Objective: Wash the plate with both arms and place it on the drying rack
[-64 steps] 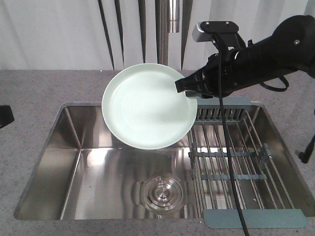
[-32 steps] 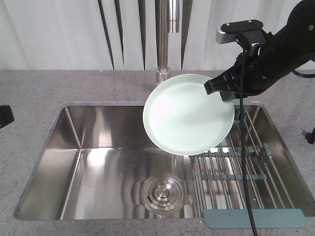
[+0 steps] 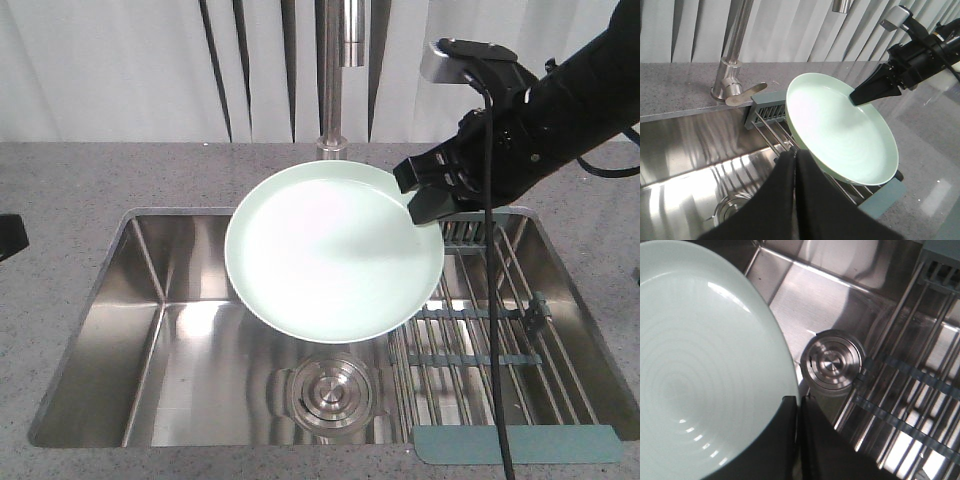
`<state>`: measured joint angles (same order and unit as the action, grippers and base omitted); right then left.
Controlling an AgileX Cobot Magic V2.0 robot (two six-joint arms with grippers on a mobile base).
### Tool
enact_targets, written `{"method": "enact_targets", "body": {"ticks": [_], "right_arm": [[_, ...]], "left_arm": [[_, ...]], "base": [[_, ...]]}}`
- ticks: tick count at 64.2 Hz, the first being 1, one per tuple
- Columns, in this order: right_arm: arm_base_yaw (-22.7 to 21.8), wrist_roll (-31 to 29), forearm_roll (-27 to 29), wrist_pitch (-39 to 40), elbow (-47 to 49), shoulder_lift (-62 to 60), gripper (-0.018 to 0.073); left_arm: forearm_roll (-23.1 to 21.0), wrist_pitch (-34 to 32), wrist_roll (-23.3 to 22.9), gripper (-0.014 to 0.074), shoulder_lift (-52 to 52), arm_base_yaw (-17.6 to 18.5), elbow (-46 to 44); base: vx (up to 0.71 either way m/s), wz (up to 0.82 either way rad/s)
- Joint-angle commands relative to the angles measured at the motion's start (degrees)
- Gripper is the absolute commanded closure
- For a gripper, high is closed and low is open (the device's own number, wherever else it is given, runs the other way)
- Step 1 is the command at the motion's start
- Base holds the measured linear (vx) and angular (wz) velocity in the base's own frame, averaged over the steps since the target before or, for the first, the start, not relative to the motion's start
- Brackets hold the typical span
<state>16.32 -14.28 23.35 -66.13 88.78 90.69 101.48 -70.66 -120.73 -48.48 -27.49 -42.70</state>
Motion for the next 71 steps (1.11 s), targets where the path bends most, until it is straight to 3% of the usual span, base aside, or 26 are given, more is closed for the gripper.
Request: {"method": "enact_targets", "body": {"ticks": [1,7,18,28,33,42,63,71], "right_arm": [[2.15,1.33,3.31,5.87,2.01,-1.88,0.0564],[4.30,3.04,2.81,10.36,2.01,-0.67,0.0564],[4.07,4.92,1.99,20.27,2.01,1.60,0.0564],[4.03,9.18,-7.67,23.24,2.01,0.75,0.0564],[4.03,11.91,-14.56,20.61,2.01,-0.08,0.0564],[4.03,12.72,-20.55,15.39,2.01,-2.22,0.0564],[4.03,11.10,-22.29,4.12,2.01,-9.63,0.0564],[3.93,11.25,-26.52,3.18,2.01,-10.89,0.0563]], "left_arm": [[0.07,-8.74,-0.46,0.0603,0.34,-0.04,-1.33],[0.07,-8.74,-0.46,0.0603,0.34,-0.04,-1.33],[0.35,-8.74,-0.46,0.0603,0.34,-0.04,-1.33],[0.33,-8.74,-0.46,0.0603,0.34,-0.04,-1.33],[0.33,-8.74,-0.46,0.0603,0.34,-0.04,-1.33],[0.33,-8.74,-0.46,0.0603,0.34,-0.04,-1.33],[0.33,-8.74,-0.46,0.0603,0.34,-0.04,-1.33],[0.33,-8.74,-0.46,0.0603,0.34,-0.04,-1.33]], "base": [[0.00,0.00],[0.00,0.00],[0.00,0.00],[0.00,0.00],[0.00,0.00],[0.00,0.00],[0.00,0.00],[0.00,0.00]]}}
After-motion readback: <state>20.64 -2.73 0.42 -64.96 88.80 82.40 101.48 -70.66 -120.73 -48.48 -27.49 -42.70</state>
